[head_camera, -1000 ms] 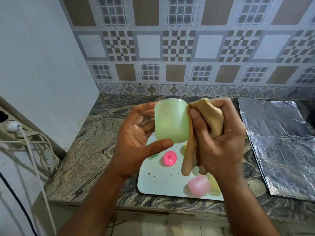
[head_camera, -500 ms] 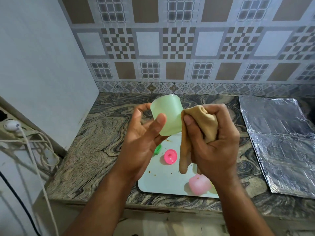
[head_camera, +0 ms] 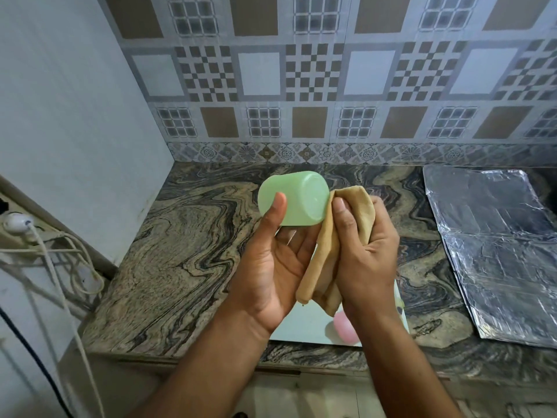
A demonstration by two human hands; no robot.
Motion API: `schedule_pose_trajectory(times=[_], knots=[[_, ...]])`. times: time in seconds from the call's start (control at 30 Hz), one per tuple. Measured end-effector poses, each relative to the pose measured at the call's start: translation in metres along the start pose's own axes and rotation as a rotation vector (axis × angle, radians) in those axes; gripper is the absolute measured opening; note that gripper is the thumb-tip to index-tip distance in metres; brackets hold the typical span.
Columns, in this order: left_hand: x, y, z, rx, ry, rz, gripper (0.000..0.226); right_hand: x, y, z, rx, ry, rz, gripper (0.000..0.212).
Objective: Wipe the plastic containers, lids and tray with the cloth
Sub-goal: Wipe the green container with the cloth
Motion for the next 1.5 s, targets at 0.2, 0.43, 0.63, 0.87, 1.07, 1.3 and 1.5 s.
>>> schedule_pose_trajectory(times=[0.2, 0.43, 0.63, 0.87, 1.07, 1.3, 1.5], knots=[[0.01, 0.001, -0.017, -0.417, 0.25, -0.226, 0.081, 0.001, -0.013, -0.014, -0.071, -0.024, -0.071, 0.018], [0.004, -0.016, -0.047, -0.87, 0.65, -0.125, 0.077, 0.007, -0.016, -0.011, -0.079, 0.015, -0.113, 0.01], [-0.004, -0.033, -0.067, -1.101, 1.142, -0.006, 0.077, 0.004, -0.001, -0.007, -0.022, -0.012, -0.063, 0.01], [0.112, -0.009, -0.072, -0.867, 1.468, -0.302, 0.074, 0.007, 0.011, -0.006, 0.072, -0.124, -0.001, 0.013], [0.247, -0.006, -0.046, -0.559, 1.653, -0.518, 0.072, 0.009, -0.01, -0.029, 0.031, -0.195, 0.045, 0.014], [0.287, -0.01, -0.015, -0.478, 1.628, -0.471, 0.064, 0.012, -0.017, -0.041, 0.015, -0.22, 0.064, 0.016], [0.288, -0.008, -0.01, -0.387, 1.741, -0.48, 0.098, 0.019, -0.016, -0.042, 0.017, -0.233, 0.056, 0.018]])
Point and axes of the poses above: each hand's wrist, its own y-axis towards the middle knuckle, its own x-axis out of the back of the hand, z = x × y, the point moved 8 cm from there along y, towards the middle knuckle, and after that the axes turned 8 degrees about -z, right-handed, at the moved point
